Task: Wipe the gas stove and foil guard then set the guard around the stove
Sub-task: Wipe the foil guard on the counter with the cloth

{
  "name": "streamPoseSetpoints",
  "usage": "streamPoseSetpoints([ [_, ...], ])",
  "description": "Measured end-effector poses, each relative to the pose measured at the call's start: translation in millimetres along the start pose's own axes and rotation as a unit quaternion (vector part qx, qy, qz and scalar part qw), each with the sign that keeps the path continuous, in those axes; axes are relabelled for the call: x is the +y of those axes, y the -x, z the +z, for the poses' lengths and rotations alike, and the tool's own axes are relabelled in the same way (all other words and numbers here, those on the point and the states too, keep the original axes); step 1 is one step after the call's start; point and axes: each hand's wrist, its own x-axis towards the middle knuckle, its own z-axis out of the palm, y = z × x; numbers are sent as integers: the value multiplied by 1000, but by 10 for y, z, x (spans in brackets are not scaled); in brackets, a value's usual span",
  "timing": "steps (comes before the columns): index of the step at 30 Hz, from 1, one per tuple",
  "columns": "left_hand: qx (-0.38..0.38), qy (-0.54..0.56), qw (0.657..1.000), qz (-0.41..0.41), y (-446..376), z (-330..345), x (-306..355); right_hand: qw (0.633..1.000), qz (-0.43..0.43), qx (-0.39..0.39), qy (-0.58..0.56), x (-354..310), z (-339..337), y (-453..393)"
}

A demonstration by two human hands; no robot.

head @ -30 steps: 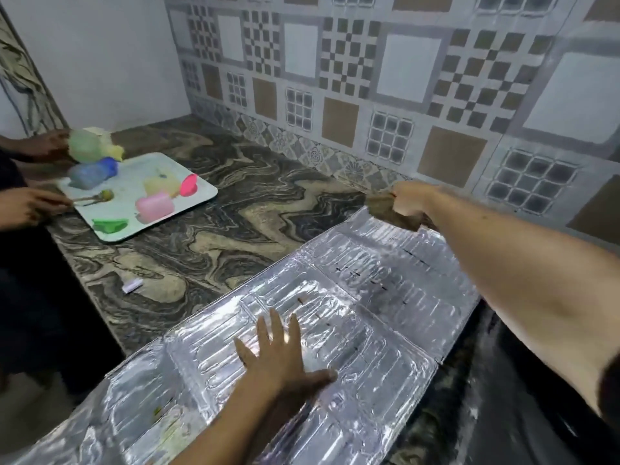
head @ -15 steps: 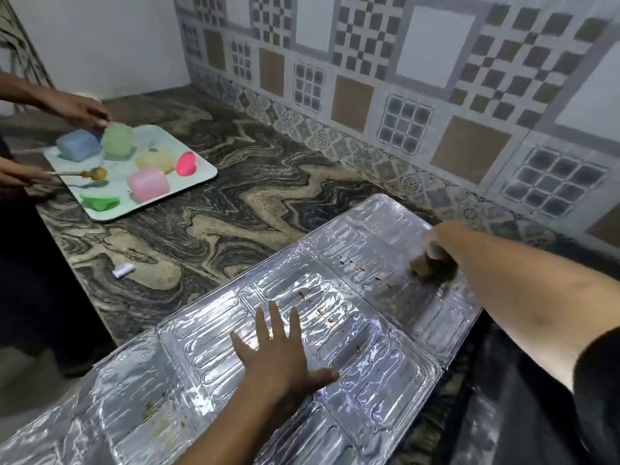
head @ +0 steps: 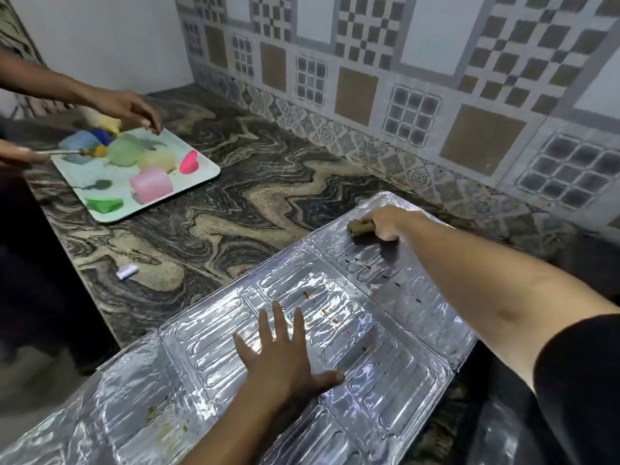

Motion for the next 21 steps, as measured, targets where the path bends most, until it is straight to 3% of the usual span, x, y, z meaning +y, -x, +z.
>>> streamPoseSetpoints([
  [5, -6, 0, 1000, -1, 6, -25, 7, 989, 69, -114, 67, 324, -100, 398],
  [8, -4, 8, 1000, 0, 17, -3, 11, 947, 141, -227, 180, 410, -203, 647],
  [10, 2, 4, 1000, 1, 20, 6, 13, 927, 166, -257, 218, 416, -290, 753],
  [14, 6, 0, 1000, 1, -8, 7, 16, 960, 110, -225, 122, 386, -513, 515],
  [16, 4, 0, 1000, 0, -11, 11, 11, 992, 61, -106, 32, 239, -530, 329],
  [18, 1, -2, 1000, -2, -8, 12, 12, 1000, -7, -3, -22, -31, -459, 257],
  [21, -4, -1, 1000, -5, -2, 1, 18, 998, -53, -21, -7, -289, -80, 212],
])
